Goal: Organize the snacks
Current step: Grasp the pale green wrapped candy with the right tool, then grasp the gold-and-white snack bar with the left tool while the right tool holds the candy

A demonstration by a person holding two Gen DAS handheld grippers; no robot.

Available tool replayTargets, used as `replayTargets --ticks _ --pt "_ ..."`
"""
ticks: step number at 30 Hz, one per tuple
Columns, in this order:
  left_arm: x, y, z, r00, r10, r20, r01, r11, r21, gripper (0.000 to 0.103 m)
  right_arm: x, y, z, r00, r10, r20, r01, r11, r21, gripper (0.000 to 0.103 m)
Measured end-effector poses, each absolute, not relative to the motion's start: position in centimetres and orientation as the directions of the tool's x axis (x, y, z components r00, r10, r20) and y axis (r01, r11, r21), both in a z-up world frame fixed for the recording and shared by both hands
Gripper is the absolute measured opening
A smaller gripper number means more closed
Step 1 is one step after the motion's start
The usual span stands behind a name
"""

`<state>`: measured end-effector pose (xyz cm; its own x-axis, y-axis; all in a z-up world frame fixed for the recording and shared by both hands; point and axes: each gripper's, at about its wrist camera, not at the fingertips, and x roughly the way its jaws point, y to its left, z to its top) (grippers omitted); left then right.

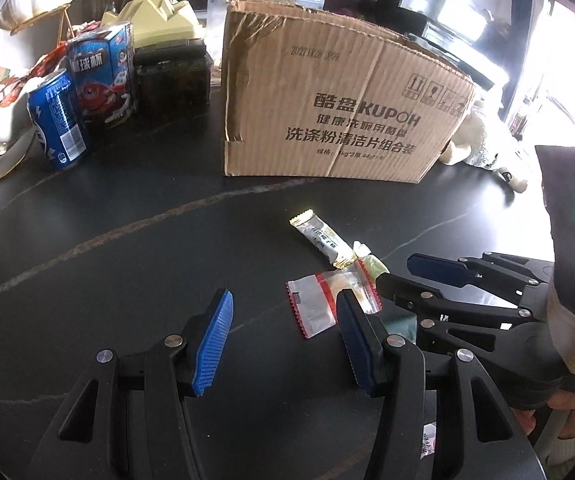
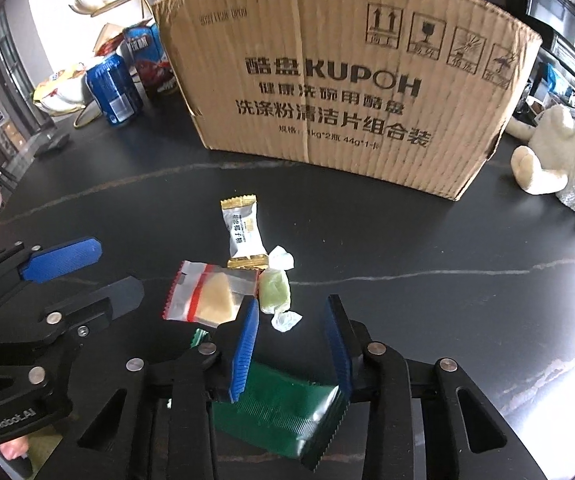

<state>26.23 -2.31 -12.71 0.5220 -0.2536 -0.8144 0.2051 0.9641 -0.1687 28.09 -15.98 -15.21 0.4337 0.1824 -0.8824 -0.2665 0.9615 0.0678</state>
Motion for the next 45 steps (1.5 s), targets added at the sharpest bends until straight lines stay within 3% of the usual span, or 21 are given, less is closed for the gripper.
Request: replayTargets --ticks 13,17,36,45 --pt "27.4 -2.6 -13.7 0.486 -0.258 -0.835 0.203 0.963 -0.180 0.053 29.2 -14.9 -15.8 0.421 0.180 -0.889 -0.278 0.959 0.063 0.029" --pt "27.9 -2.7 -13.9 0.478 -0.259 -0.839 0.205 0.962 -0.180 0.053 29.4 -14.7 -15.9 0.421 0.195 -0.886 -0.273 0.959 0.082 0.020" --pt "31.1 -6.9 -13.4 0.483 -0.257 -0.837 0.224 0.960 -0.166 0.050 29.4 -19.3 -14.0 0.533 0.267 -0.803 -0.202 0.962 0.186 0.020" --pt "32.8 -8.7 -14.8 0.478 -0.215 -0.852 0.206 0.970 -0.129 0.043 30.3 -21.0 -13.9 0.553 0.271 -0.788 -0.189 0.962 0.198 0.020"
